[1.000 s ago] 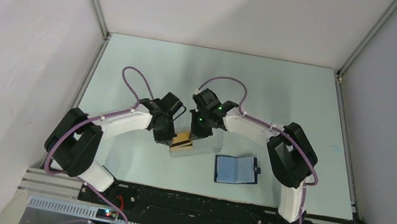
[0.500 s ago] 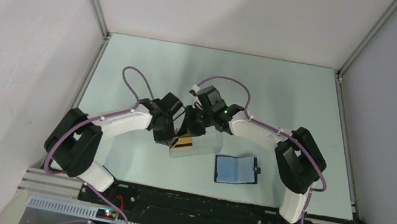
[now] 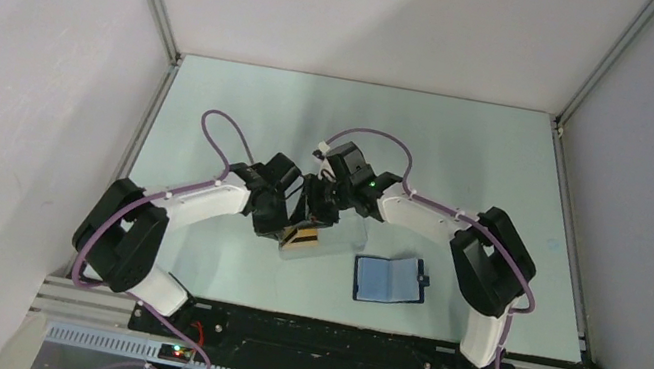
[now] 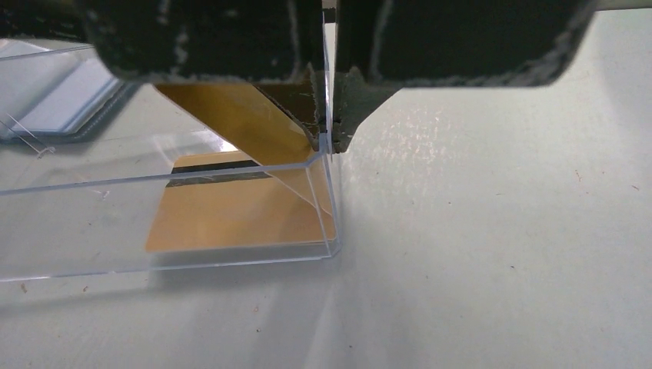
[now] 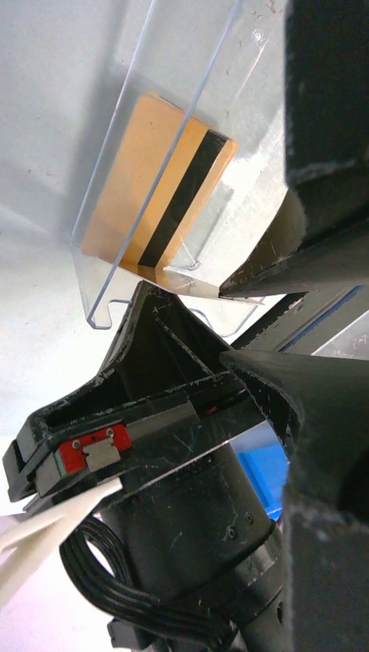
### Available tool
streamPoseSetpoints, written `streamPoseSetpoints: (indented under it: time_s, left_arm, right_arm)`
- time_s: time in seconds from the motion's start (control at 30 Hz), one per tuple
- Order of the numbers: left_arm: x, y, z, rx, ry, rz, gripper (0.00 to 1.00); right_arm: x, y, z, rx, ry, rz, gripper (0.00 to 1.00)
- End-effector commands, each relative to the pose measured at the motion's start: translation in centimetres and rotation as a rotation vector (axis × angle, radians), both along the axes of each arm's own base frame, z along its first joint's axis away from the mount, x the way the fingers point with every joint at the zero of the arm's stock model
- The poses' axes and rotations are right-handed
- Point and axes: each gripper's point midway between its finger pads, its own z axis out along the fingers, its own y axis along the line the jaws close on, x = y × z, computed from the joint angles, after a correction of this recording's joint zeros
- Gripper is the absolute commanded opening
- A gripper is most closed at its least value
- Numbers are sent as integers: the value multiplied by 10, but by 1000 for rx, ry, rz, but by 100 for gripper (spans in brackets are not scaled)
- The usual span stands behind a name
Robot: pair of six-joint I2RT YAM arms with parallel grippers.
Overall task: Put the credit cards into the card holder
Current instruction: Pick up the credit card from the storage box.
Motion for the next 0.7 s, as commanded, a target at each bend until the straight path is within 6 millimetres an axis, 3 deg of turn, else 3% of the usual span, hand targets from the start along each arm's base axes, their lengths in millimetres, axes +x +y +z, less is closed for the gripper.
streamPoseSetpoints:
  time_s: [0.0,0.3,0.47,0.57,0.63,0.67]
  left_arm:
    - [-2,-5,-4,-21,-7,-14,2]
    - [-2,-5,-4,-22,-10,-17,2]
    - [-3,-5,-3,-22,-13,-22,5]
    - [-1,-4,0,-22,-27,-24,17]
    - [3,-4,6,-25,-52,-23,40]
    - [5,-4,12,-34,-76,-26,47]
  right_arm:
    - [-4,9,1,38,17,31,37]
    - [-1,10,-22,11,53,16,32]
    - [1,10,-23,9,44,13,9]
    - [3,6,-17,-1,13,9,0]
    - [6,0,-9,-13,-19,0,0]
    - [9,-3,0,-6,-47,1,0]
